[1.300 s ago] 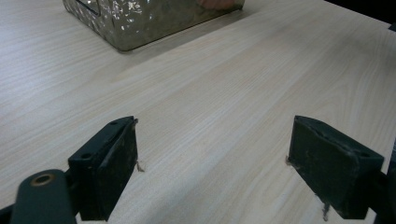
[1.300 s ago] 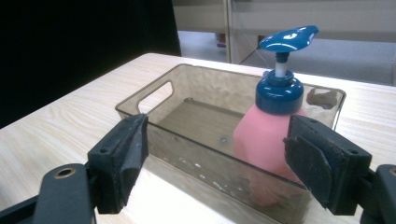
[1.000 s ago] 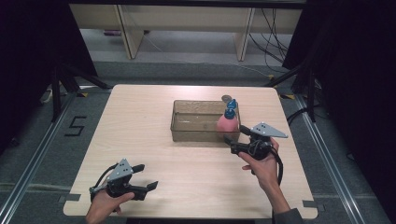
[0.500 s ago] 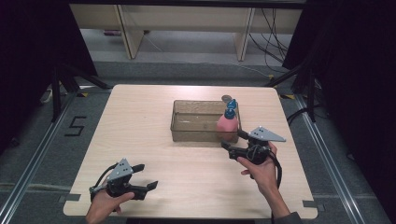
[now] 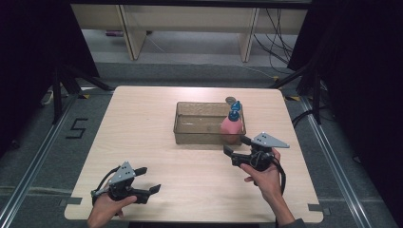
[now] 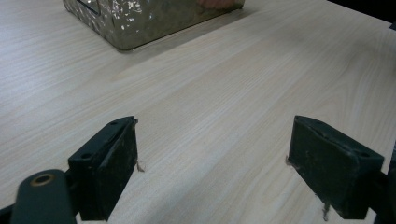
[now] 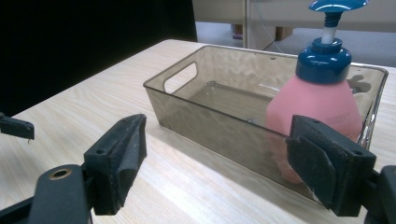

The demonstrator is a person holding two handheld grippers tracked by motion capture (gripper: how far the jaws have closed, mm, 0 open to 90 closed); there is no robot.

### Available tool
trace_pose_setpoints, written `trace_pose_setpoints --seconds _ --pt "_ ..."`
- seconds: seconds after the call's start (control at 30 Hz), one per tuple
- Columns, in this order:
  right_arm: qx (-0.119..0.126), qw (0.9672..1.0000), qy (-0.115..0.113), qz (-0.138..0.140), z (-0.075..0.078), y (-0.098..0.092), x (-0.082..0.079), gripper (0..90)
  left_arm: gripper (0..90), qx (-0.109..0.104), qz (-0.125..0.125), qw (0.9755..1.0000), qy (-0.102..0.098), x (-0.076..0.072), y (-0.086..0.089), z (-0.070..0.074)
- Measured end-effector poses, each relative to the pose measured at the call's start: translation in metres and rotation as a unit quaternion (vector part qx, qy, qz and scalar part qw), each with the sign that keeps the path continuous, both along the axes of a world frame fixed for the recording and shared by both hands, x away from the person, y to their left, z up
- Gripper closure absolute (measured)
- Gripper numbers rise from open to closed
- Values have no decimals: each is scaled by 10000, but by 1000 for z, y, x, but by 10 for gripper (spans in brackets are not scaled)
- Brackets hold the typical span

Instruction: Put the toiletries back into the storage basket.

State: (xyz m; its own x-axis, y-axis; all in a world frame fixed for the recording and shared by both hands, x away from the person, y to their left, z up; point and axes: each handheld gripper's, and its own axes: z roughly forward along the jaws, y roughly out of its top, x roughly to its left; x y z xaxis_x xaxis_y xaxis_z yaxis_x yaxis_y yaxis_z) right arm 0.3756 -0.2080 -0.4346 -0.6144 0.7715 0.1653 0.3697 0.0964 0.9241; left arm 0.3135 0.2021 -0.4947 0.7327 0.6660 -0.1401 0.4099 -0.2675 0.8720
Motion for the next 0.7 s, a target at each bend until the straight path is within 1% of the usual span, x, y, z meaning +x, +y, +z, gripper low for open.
trace_pose_setpoints --seconds 0.03,0.07,0.1,0.2,0.23,0.27,0.3,0.33,0.37,0.4,0.43,0.47,0.5,0.53,0.57,0.6,0.63,0.67,0.7 --pt "-43 10000 -28 -1 0 0 0 210 152 -5 -5 10000 -4 0 0 0" --pt "-149 9998 -128 27 0 -2 1 210 152 -17 -7 10000 -11 0 0 0" --pt "-52 9999 82 76 -1 0 -1 210 152 -36 -26 10000 -13 0 0 -1" --pt "-59 10000 39 47 -1 0 -2 210 152 -50 6 10000 3 0 0 -1" --pt "-100 9999 27 63 -1 -1 -2 210 152 -27 -13 10000 3 0 0 -1" --pt "-87 9999 29 54 -2 -1 -2 210 152 -18 -14 10000 9 0 1 -1" --pt "0 10000 79 2 -2 -1 -5 210 152 -18 -15 10000 7 1 1 -1" --pt "0 10000 79 2 -2 -1 -5 210 152 -18 -15 10000 7 1 1 -1" --pt "-72 9999 -79 69 -4 -2 -3 210 152 -21 -16 10000 6 1 1 -1" --pt "68 9998 165 53 -4 0 -6 210 152 -14 -18 10000 7 1 1 -1" --pt "-61 9999 58 86 -5 -2 -4 209 152 -15 -9 10000 6 1 0 -1" --pt "-61 9999 58 86 -5 -2 -4 209 152 -15 -9 10000 6 1 0 -1" --pt "68 9998 195 69 -7 0 -7 208 152 4 13 10000 16 0 0 -1" --pt "68 9998 195 69 -7 0 -7 208 152 4 13 10000 16 0 0 -1" --pt "-61 9999 60 66 -8 -1 -6 207 152 -5 15 10000 18 0 0 -1" --pt "-129 9999 -33 84 -9 -2 -5 206 152 -5 15 10000 18 0 0 -1" --pt "-73 9999 8 118 -9 -1 -5 205 152 0 12 10000 16 1 0 -1" --pt "-73 9999 8 118 -9 -1 -5 205 152 7 8 10000 19 1 0 -1" --pt "-33 9998 128 154 -9 -1 -7 199 152 -32 -15 10000 13 1 -1 0"
